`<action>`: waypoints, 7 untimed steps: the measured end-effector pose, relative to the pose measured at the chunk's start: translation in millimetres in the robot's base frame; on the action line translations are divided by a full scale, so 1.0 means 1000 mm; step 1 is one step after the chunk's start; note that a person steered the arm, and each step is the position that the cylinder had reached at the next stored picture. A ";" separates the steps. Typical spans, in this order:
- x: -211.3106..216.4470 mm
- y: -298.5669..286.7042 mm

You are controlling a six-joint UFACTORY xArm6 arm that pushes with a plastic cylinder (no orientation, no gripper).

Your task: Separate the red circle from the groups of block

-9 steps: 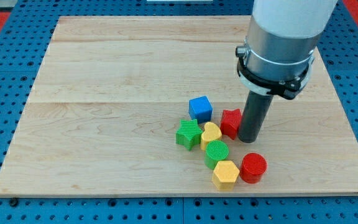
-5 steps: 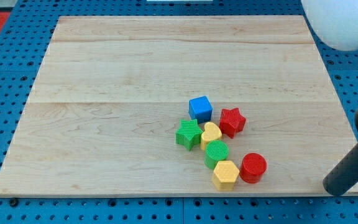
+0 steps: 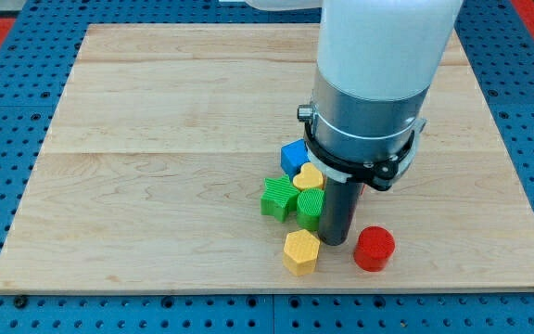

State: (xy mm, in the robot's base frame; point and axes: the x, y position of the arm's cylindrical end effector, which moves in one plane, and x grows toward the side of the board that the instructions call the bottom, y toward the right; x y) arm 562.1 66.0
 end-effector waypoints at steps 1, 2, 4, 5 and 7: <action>0.004 -0.002; -0.005 0.000; 0.036 -0.009; 0.042 0.008; 0.025 0.055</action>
State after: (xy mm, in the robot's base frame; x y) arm 587.0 121.1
